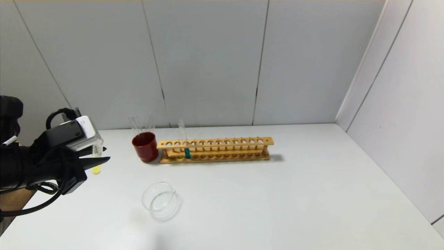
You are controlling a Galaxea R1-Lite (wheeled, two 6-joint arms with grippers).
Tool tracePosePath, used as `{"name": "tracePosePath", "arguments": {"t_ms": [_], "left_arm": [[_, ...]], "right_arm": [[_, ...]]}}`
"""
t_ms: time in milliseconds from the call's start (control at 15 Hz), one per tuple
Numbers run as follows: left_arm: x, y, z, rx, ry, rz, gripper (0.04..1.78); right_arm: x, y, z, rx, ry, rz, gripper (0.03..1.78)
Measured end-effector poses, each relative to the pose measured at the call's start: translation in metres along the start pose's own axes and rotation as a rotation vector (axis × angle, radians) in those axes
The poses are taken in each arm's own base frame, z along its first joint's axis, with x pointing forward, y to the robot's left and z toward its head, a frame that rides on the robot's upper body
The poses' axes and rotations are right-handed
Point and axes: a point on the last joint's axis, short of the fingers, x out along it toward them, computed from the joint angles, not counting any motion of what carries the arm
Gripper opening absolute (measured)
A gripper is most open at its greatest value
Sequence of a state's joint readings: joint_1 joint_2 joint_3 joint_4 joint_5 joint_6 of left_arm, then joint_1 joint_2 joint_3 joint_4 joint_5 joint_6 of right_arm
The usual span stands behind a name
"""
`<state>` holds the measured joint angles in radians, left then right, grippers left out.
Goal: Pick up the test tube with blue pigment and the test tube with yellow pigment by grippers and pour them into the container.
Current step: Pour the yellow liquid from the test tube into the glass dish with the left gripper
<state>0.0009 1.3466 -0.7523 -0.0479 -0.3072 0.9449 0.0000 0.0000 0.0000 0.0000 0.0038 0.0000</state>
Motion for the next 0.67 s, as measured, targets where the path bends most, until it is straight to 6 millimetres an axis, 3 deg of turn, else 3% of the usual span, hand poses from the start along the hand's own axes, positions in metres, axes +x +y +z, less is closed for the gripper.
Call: {"name": "tracePosePath", "arguments": {"t_ms": [467,667], "left_arm": [[0.009,0.014,-0.003,0.217,0.028,0.021,0.32],[0.018,0.011,-0.004,0.28,0.027,-0.016,0.32]], "right_arm": [[0.0,0.0,0.0,0.0,0.0,0.0,1.75],[0.0,0.0,0.0,0.0,0.0,0.0,1.75]]}}
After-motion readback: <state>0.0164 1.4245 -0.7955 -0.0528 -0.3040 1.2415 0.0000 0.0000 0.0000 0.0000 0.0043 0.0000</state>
